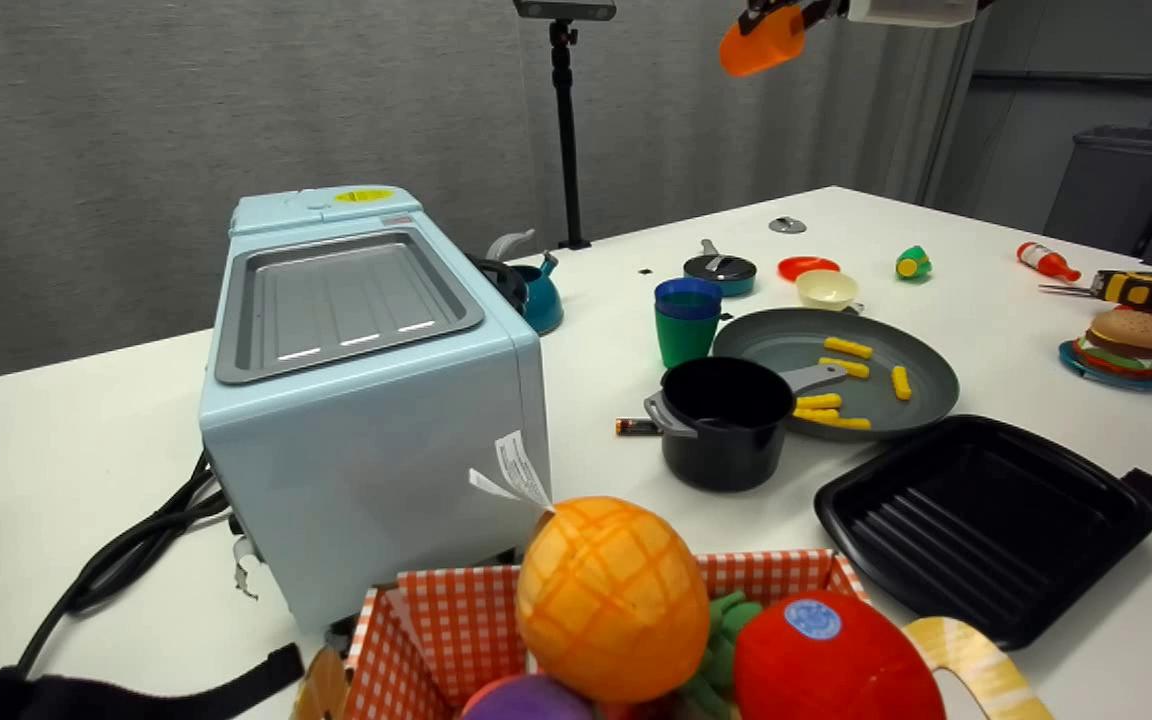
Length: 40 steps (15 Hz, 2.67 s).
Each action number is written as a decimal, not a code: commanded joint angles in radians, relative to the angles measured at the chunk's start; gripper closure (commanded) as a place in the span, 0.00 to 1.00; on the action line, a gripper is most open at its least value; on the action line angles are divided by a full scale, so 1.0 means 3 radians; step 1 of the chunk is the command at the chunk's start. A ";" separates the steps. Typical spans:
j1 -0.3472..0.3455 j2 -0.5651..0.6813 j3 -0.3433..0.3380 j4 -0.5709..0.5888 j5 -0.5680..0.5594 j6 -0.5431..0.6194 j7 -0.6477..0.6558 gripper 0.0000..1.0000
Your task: Put the yellow thing in the orange cup then put pour its contents on the plate
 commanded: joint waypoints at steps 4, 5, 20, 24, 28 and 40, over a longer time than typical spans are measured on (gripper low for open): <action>0.0712 0.0300 -0.1139 0.0346 -0.0373 -0.1594 0.0702 0.48; 0.0714 0.0303 -0.1148 0.0393 -0.0438 -0.1830 0.0745 0.48; -0.0831 0.0201 0.0505 0.0473 -0.1614 -0.3336 0.1340 0.48; -0.0925 0.0189 0.0540 0.0336 -0.1616 -0.3370 0.1349 0.48; -0.0999 0.0205 0.0510 0.0190 -0.1605 -0.3221 0.1379 0.48; -0.1180 0.0567 0.0446 0.0275 -0.1628 -0.2773 0.1491 0.48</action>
